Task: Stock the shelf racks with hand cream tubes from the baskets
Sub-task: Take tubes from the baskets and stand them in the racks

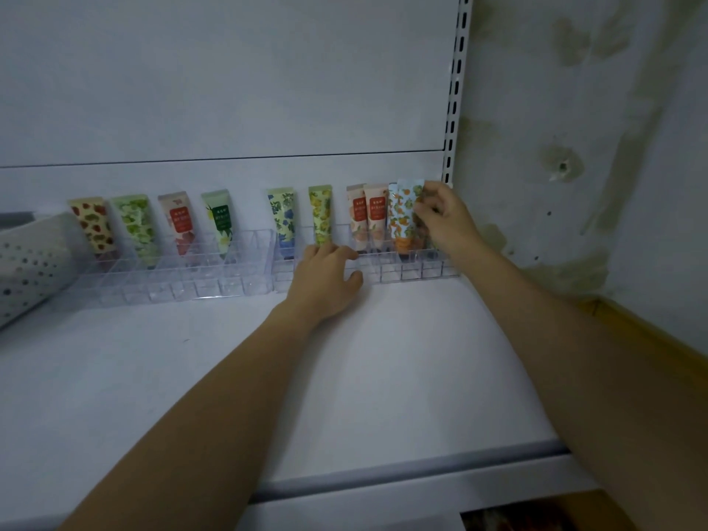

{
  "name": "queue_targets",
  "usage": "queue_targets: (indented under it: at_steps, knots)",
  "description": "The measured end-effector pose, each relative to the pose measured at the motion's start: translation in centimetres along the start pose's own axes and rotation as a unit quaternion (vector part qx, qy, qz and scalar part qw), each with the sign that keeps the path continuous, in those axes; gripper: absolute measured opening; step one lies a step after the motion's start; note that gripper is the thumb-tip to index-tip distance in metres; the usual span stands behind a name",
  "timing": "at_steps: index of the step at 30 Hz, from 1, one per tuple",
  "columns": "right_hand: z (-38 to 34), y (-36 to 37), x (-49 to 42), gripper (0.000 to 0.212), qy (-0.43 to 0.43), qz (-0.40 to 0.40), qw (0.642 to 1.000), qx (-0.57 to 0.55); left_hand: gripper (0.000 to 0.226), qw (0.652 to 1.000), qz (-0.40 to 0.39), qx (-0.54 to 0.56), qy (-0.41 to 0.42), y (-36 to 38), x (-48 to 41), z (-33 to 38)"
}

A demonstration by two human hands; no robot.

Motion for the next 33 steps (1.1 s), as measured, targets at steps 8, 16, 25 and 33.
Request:
queue_targets:
  at_steps: [8,16,25,33]
  knots:
    - [0.2,0.1,0.3,0.034,-0.039,-0.03,0.994,0.102,0.039,1.0,0.018,0.0,0.002,-0.1,-0.2,0.0]
    - [-2.9,-1.8,1.6,0.037,-0.183,0.113,0.938,0.272,0.034,0.997,0.079,0.024,-0.001,-1.6,-0.1,0.0]
    - [-8.4,6.7,6.3,0.042,-0.311,0.001,0.888,0.338,0.032,0.995,0.083,-0.052,0.021,-10.2,-0.7,-3.5]
    - [-14.2,23.8,11.6,0.037,-0.324,-0.237,0.859,0.319,0.029,0.991,0.069,-0.114,-0.024,-24.5,4.0,-17.0]
Point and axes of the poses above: each hand's wrist, its own x-axis away from the middle knuckle, its own y-axis out of the palm, z = x × y, the point moved 10 cm from there along -x, towards the middle knuckle, and after that the axes turned 1 degree about z, right-handed, at the moved point
